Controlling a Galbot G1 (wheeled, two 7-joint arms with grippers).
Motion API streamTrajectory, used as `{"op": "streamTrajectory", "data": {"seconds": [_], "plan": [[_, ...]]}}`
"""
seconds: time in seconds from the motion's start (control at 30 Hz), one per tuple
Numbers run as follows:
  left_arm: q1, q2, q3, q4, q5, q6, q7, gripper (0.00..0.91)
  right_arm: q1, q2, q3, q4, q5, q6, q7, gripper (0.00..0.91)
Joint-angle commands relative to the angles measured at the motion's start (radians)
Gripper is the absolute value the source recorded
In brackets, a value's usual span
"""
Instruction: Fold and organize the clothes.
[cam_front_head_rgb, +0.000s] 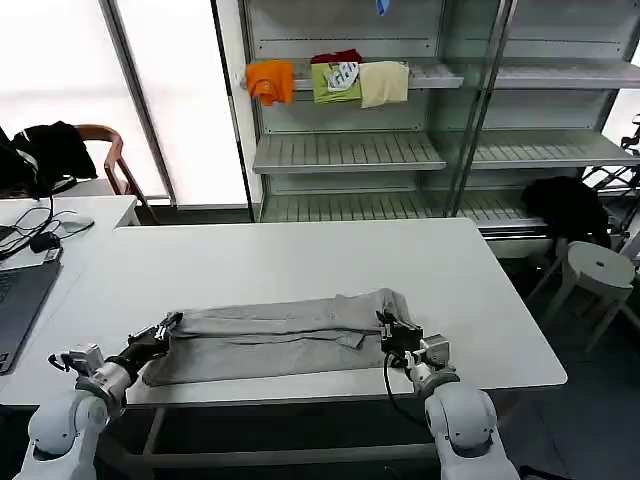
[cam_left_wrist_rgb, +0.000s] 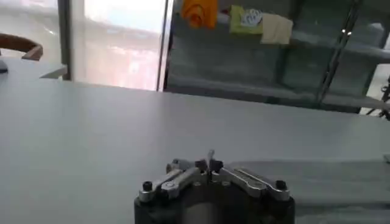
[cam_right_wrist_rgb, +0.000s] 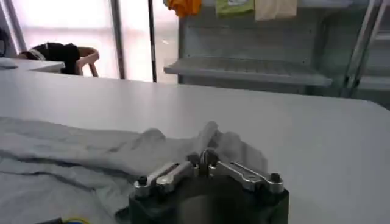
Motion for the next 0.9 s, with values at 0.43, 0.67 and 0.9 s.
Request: {"op": "streamTrajectory", "data": {"seconds": [0.43,0.67,0.9], "plan": [[0.062,-0.117,0.004,-0.088,0.109,-0.068,-0.355,0.907,0.088,-0.023,0.179,0.114,0.203,0.010,0.073,0.907],[0.089,-0.149,0.035,-0.119,0.167,-0.075,-0.380,0.907,0.121,-0.023,0.174,0.116,0.207,0.001,0.078,0.907],[0.102,-0.153,0.045,-0.119,0.194,-0.070,-0.376,0.766,0.123,-0.024,0.170,0.106,0.208,0.002,0.084,0.907]]}}
